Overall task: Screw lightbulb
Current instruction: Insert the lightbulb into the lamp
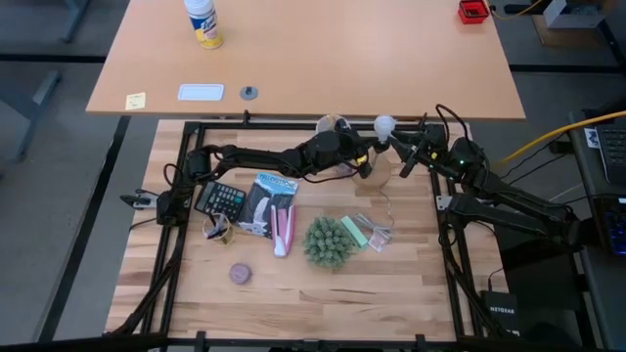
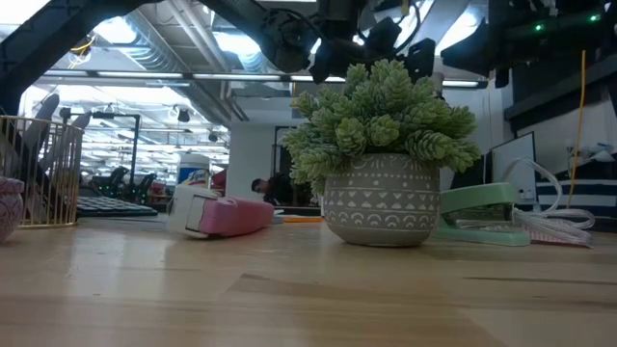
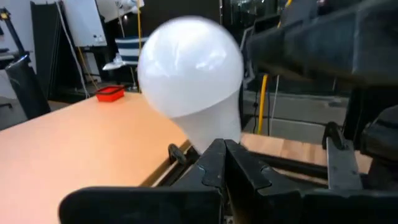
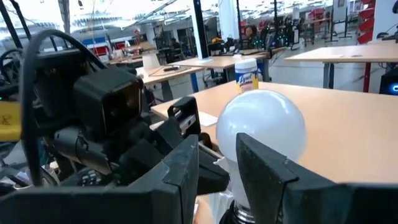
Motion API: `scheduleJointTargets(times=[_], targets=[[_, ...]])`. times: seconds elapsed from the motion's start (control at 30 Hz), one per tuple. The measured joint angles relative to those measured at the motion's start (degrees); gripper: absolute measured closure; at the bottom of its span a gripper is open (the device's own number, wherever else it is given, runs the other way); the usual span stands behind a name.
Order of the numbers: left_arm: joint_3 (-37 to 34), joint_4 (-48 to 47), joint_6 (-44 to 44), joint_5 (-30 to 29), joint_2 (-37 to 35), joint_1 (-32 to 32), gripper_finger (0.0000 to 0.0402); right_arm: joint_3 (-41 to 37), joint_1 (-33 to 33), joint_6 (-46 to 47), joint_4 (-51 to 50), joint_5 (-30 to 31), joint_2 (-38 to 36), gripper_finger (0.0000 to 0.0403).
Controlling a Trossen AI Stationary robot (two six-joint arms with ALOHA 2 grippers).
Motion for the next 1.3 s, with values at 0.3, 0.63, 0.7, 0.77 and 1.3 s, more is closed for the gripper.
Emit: scheduleJointTargets(times=[0.3, 0.63, 0.7, 0.77, 1.3], targets=[[0.0, -4.21, 0.12, -0.84, 0.0, -0.22, 0.0401, 0.04, 0.0, -0.04, 0.12, 0.02, -0.11, 0.029], [0.0, -7.54, -0.45, -1.04, 0.0, -1.06, 0.0401, 0.15, 0.0, -0.18, 1.66, -0.41, -4.17, 0.029], [0.0, -7.59, -0.47, -1.03, 0.0, -1.55, 0.0401, 0.17, 0.0, -0.48, 2.2, 0.45, -5.24, 0.029], [0.0, -7.66, -0.46, -1.01, 0.0, -2.06, 0.0401, 0.17, 0.0, -0.68, 2.14, 1.51, -6.14, 0.029], [0.0, -17.81, -3.42, -2.88, -1.88, -4.75, 0.0401, 0.24, -0.07, -0.71, -22.09, 25.22, -5.68, 0.029]])
